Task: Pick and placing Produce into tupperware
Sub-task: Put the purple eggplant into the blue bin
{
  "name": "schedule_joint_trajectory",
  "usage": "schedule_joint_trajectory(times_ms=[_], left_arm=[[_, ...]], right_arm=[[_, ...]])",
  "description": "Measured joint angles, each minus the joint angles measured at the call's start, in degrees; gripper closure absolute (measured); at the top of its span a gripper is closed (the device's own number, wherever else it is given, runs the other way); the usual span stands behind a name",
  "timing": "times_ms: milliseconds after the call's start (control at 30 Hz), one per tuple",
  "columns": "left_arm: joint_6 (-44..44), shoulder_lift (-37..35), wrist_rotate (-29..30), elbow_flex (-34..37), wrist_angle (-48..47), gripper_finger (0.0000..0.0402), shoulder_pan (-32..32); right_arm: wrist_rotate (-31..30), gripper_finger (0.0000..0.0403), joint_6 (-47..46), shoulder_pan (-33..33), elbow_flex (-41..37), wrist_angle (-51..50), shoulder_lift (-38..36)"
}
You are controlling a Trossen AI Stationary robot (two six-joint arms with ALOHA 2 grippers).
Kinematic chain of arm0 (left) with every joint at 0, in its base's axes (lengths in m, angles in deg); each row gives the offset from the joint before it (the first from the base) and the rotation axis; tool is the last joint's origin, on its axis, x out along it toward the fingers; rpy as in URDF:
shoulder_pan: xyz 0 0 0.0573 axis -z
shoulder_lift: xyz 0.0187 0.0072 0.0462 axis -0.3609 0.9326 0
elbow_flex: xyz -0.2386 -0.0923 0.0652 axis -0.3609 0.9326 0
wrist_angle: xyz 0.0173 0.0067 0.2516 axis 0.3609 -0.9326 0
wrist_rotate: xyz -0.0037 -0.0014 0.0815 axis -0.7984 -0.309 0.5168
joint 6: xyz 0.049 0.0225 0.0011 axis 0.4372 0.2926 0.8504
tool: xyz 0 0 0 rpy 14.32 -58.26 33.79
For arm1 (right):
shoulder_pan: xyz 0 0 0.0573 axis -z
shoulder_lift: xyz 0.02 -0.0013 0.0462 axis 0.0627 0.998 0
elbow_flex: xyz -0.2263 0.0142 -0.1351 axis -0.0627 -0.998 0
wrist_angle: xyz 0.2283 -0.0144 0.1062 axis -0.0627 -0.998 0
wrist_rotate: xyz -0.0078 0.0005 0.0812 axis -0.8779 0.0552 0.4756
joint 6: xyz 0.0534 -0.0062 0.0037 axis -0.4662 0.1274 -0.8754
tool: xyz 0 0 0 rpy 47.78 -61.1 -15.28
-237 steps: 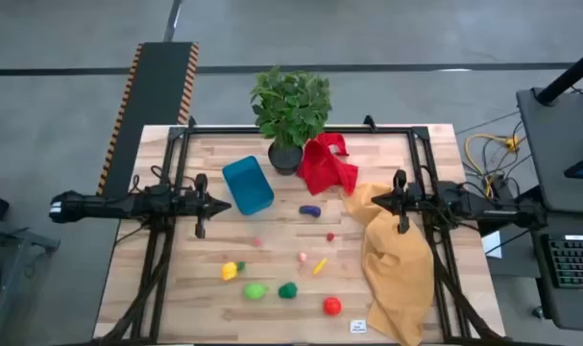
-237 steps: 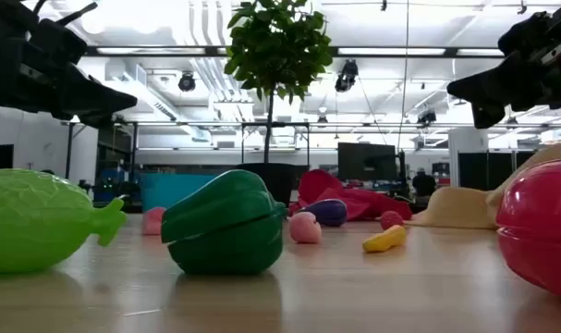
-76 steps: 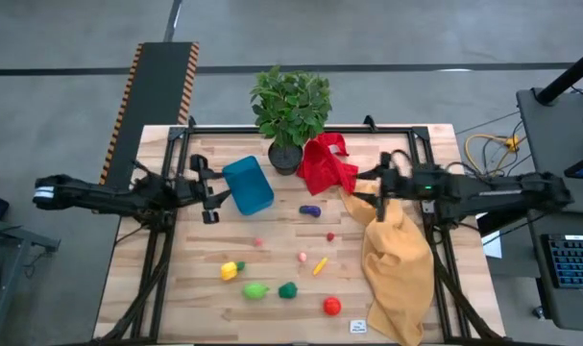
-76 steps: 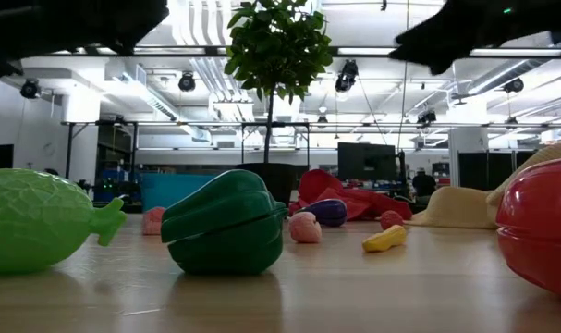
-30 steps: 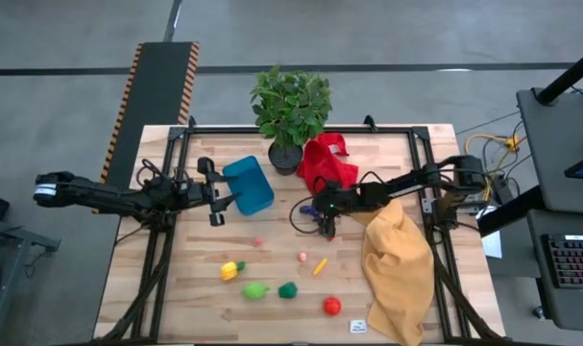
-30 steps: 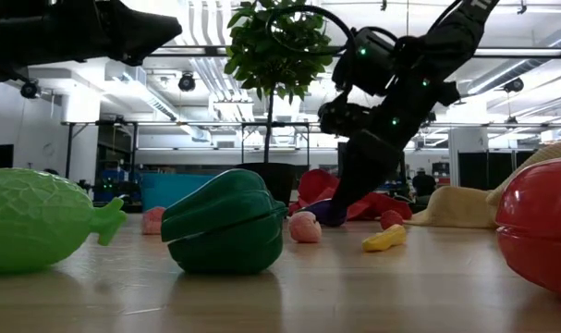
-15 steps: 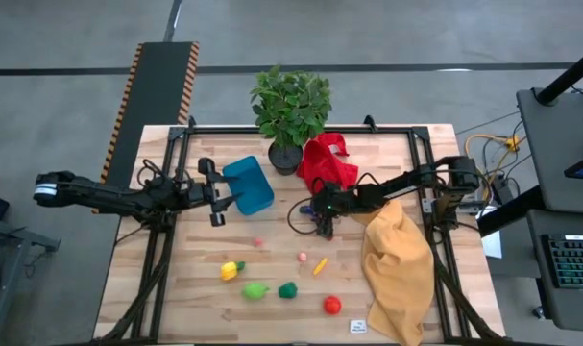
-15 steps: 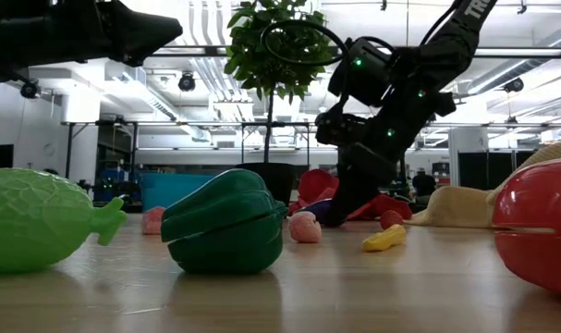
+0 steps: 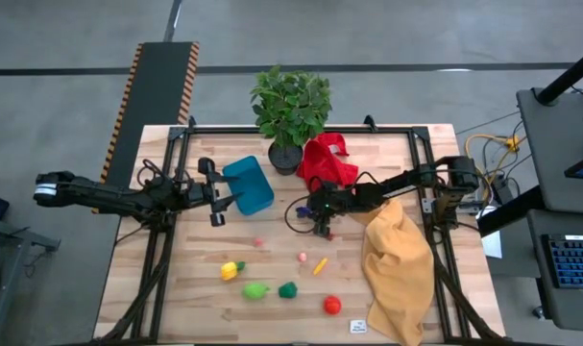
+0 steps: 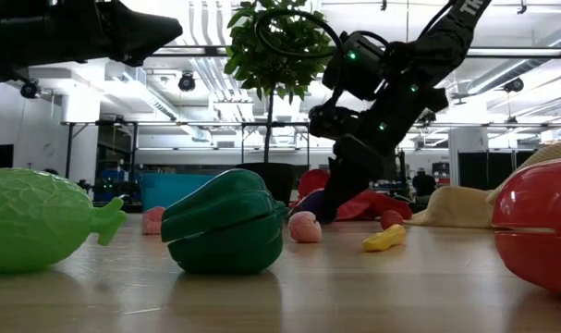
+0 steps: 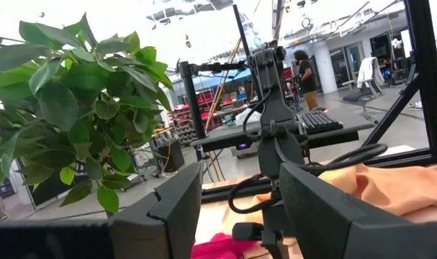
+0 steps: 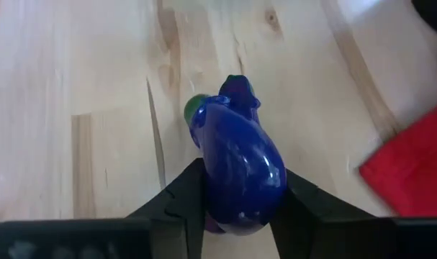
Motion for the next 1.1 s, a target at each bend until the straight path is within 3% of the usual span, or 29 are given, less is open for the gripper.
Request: schedule_joint_trajectory(times_ms=[733, 1100], left_arm=[[0.02, 0.01, 1.06, 0.00, -0.01, 0.0228, 0.03], [0.00, -0.10, 1.05, 0.02, 0.06, 0.0228, 0.00]], right_arm=[[0.56, 0.0298, 7.69, 0.00, 17.06, 0.21, 0.72], [0.43, 0.0297, 10.84, 0.02, 25.99, 3.09, 10.14]])
